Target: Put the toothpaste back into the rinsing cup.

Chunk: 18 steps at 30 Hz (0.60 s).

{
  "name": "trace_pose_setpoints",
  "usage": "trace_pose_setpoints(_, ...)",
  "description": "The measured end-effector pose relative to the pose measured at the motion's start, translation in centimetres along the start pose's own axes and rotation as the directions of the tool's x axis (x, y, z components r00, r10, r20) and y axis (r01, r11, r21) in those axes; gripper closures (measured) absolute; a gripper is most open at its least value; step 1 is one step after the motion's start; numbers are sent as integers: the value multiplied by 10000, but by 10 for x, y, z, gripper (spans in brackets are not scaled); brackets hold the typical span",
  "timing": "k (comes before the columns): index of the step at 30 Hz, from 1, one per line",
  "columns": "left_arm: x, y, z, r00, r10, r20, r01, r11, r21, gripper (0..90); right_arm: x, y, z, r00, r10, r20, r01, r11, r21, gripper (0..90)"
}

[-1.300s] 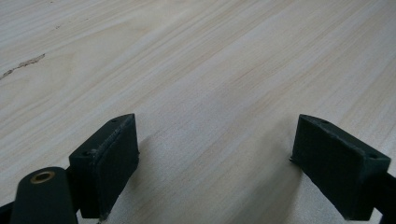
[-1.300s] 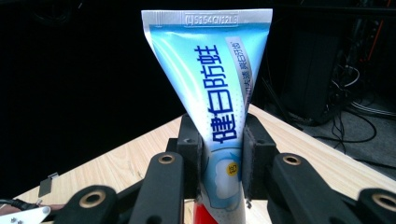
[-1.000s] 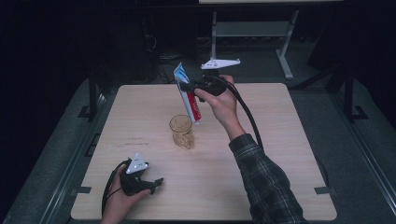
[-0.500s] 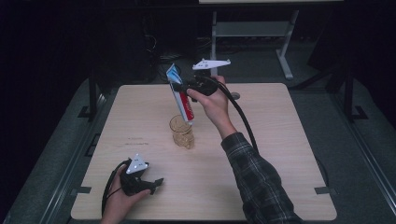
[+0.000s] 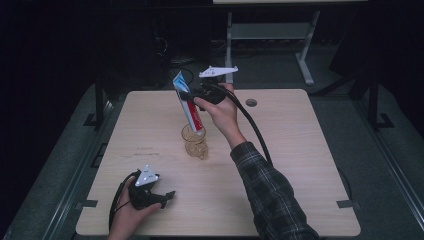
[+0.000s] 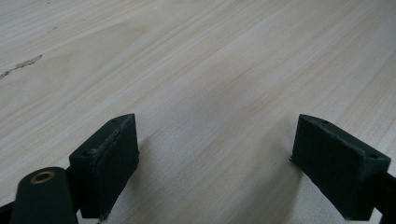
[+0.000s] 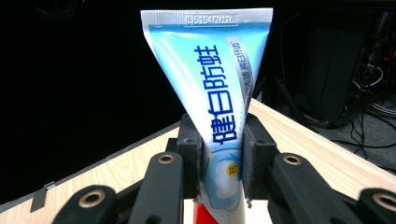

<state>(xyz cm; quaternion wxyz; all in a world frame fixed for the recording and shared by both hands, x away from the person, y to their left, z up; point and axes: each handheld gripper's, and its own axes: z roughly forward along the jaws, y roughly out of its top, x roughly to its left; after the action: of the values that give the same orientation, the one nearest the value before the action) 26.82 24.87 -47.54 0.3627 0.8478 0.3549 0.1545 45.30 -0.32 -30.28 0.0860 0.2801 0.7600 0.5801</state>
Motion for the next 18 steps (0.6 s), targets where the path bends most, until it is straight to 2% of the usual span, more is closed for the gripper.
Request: trace_pose_setpoints(18, 0, 0, 0, 10000, 11, 13, -11, 10000, -4, 134, -1, -17, 12, 10000, -1, -39, 2, 9996, 273, 717)
